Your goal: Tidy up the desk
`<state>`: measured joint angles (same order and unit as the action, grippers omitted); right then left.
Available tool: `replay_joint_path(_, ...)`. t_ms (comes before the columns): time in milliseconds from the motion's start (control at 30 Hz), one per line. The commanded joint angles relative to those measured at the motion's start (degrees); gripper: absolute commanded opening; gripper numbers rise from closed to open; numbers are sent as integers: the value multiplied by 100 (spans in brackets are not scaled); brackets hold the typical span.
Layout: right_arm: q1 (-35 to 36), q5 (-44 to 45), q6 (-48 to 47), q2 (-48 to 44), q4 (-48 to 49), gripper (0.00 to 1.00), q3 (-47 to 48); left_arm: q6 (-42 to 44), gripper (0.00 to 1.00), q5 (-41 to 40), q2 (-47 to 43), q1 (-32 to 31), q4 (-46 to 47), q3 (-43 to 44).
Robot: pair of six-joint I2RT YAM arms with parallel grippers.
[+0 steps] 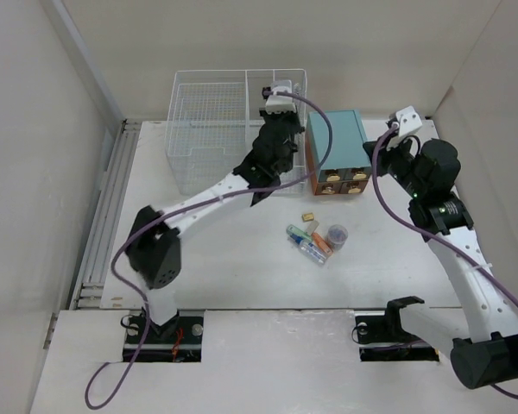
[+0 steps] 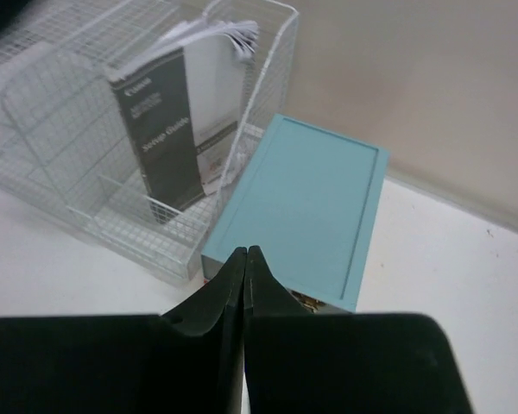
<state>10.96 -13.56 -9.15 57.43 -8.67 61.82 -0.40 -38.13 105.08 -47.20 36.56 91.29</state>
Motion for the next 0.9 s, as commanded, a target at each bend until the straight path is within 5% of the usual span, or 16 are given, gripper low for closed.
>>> replay_joint_path(0, -252, -102, 413, -161, 295, 0, -239, -405, 0, -258, -1329, -455, -164, -583)
replay_joint_path(67, -428, -574, 720, -162, 295, 0, -363, -1333, 0, 215, -1961, -570, -429, -1671)
replay_joint_path(133, -428, -1506, 834, -4, 76, 47, -364, -2117, 4, 797, -2946, -676, -623, -2537)
replay_joint_path(167, -428, -1840, 931, 101, 15, 68, -451, -2478, 40, 972, -3245, -676, -623, -3381)
replay_joint_path(200, -428, -2087, 1193, 206, 14, 85, -539, -3021, 53, 1165, -3770, -737, -623, -3798)
replay_joint_path(267, -551, -2483, 1476, 575, 249, 87, -846, -3386, 68, 1370, -4221, -878, -728, -4763)
replay_joint_path(333, -551, -2389, 1914, 830, 313, 74, -1022, -3668, 79, 1483, -4767, -1044, -825, -5276)
replay_joint_path(567, -551, -2133, 2768, 1455, 1253, 68, -1629, -4003, 80, 1334, -5822, -1318, -1818, -6201)
replay_joint_path(867, -490, -1835, 3130, 2580, 1754, 68, -1428, -4170, 81, 1510, -6254, -1318, -1933, -6624)
